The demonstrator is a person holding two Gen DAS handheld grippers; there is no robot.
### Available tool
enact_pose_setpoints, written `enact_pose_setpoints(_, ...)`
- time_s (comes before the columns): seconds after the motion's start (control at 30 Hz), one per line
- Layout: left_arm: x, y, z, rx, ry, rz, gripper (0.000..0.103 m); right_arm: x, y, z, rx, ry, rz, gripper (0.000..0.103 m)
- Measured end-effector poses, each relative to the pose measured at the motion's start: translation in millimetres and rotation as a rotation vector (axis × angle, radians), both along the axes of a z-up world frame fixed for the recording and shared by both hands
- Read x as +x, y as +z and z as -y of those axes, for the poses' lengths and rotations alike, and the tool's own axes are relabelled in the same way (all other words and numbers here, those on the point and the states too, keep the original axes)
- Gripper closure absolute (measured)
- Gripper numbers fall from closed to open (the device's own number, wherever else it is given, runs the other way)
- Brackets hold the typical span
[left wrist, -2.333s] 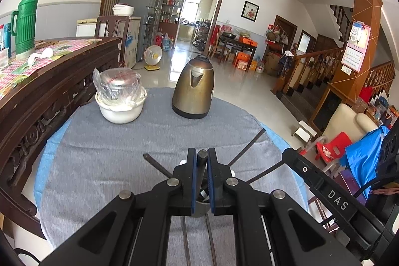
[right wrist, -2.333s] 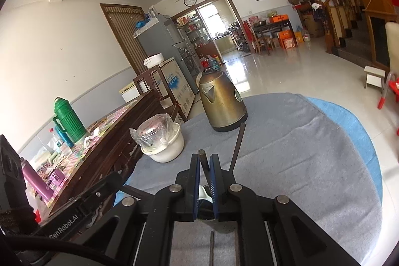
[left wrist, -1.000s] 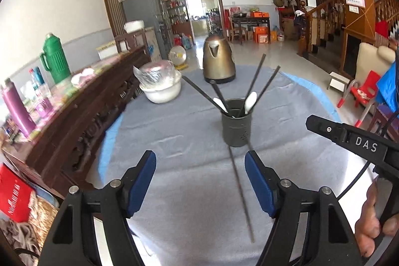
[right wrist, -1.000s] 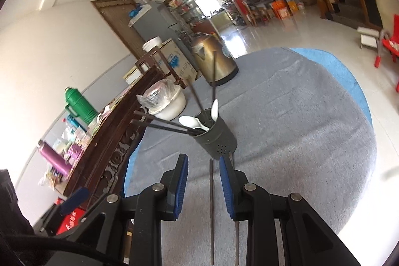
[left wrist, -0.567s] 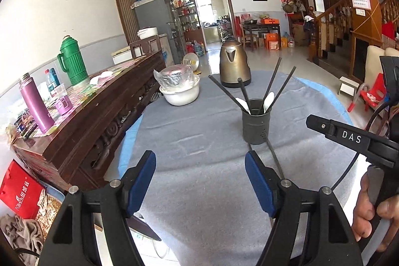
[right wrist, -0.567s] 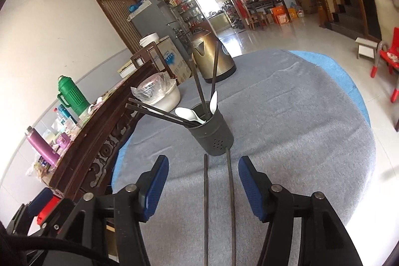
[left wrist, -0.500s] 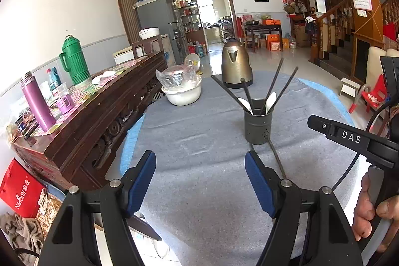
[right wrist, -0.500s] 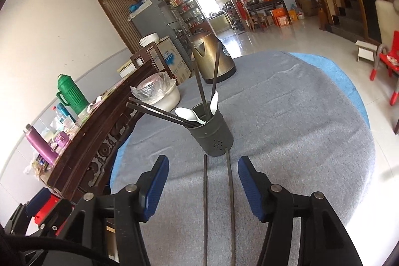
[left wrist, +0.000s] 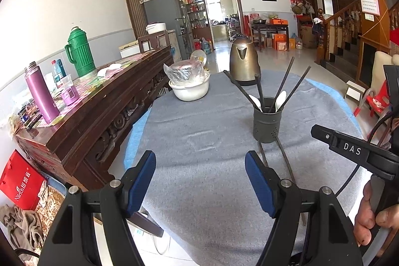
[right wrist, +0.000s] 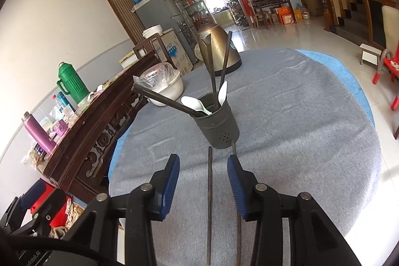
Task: Organize utensils
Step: 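Move both grippers down toward the two dark chopsticks lying beside the grey cup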
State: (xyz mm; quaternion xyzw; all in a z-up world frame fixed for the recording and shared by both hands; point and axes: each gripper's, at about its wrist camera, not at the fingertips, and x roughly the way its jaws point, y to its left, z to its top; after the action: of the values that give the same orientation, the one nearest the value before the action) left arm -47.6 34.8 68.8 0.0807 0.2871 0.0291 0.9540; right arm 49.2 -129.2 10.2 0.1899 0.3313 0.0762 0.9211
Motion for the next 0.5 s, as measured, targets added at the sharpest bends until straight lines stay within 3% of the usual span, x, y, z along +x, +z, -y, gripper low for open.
enact_pose_setpoints(0.5,33.6,-32.7,-10.7,-0.042,0.034,-0.094,0.028,19.6,-20.1,-0.8,-0.030,0.003,-0.065,0.060)
